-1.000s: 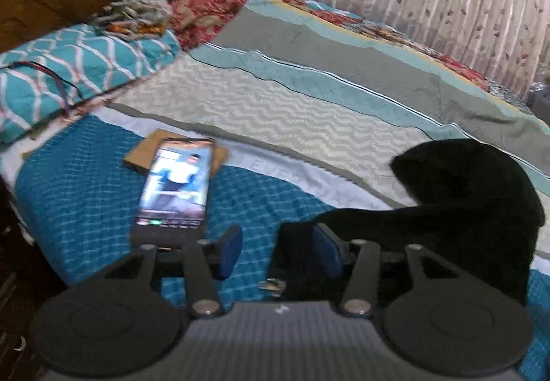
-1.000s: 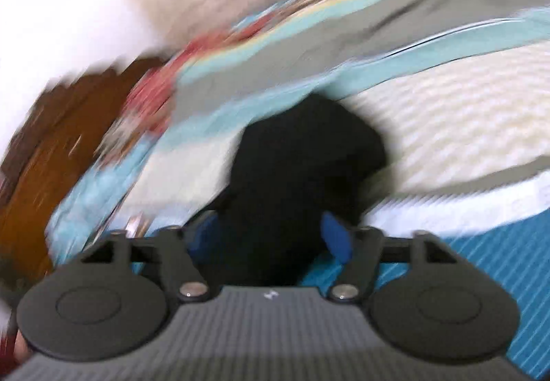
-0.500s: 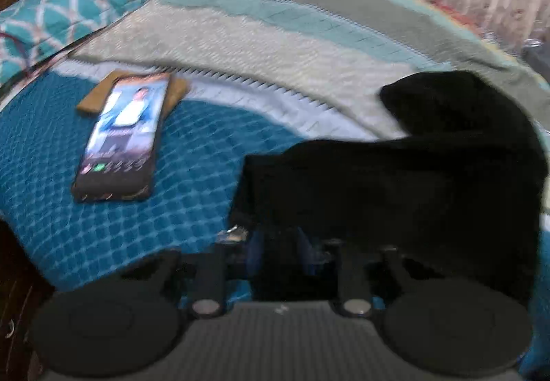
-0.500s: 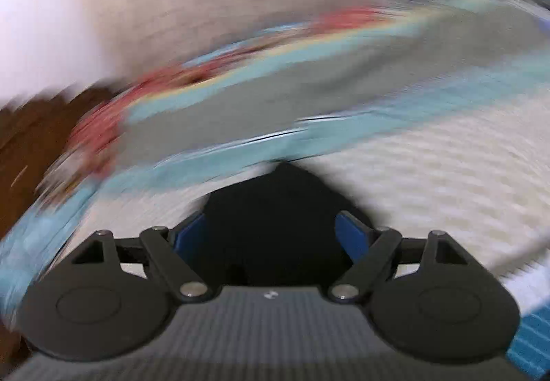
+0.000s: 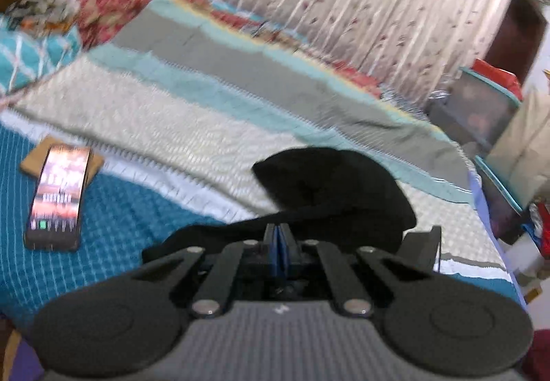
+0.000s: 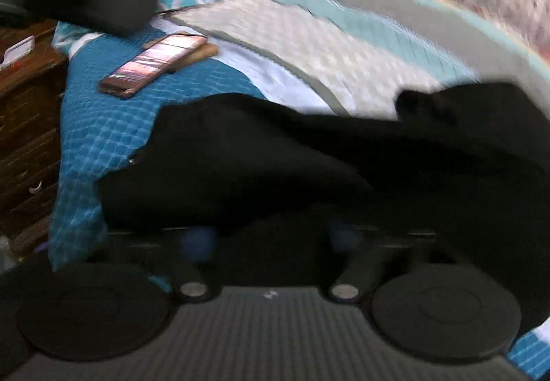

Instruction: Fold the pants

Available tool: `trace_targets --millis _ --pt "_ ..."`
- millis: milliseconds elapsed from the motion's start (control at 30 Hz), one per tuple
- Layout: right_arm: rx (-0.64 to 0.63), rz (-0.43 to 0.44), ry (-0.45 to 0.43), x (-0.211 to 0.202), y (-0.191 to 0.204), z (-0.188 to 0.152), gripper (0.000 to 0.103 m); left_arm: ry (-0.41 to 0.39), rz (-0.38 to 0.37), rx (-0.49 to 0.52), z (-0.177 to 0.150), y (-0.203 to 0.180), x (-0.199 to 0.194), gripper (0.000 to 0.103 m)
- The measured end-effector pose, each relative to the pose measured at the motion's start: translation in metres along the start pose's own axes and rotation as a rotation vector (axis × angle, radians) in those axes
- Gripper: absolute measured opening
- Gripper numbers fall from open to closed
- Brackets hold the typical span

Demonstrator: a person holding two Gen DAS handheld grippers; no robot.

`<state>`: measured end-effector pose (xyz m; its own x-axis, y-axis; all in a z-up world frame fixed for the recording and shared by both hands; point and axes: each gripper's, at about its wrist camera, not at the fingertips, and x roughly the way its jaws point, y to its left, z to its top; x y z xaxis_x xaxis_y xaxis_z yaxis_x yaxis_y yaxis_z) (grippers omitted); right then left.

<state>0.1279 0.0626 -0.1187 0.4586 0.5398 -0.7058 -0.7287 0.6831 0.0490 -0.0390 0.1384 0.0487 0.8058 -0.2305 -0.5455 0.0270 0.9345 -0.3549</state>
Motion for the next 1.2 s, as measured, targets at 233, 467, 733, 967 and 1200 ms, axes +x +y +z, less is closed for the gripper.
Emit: trace_targets --millis 233,467,733,967,1200 --pt "0.283 -0.143 -0.288 -0.124 -0.08 0.006 0.003 -0.052 0.07 -0.023 0.018 0.015 0.006 0.005" --pt "0.614 -0.592 -0.599 -0.291 -0.193 -0.064 0.003 0.064 0.07 0.026 0.022 0.003 0.061 0.006" --pt "1.127 -0.985 -0.538 -0.333 -0.248 -0.193 0.064 0.175 -0.006 0.15 0.018 -0.063 0.146 0.063" --pt "1.025 -0.721 -0.468 -0.295 -0.224 -0.197 0.064 0.235 0.012 0.245 0.0 -0.106 0.22 0.039" --pt "0.688 -0.336 -0.35 -0.212 -0.178 -0.118 0.078 0.069 0.031 0.338 0.011 -0.114 0.181 0.01"
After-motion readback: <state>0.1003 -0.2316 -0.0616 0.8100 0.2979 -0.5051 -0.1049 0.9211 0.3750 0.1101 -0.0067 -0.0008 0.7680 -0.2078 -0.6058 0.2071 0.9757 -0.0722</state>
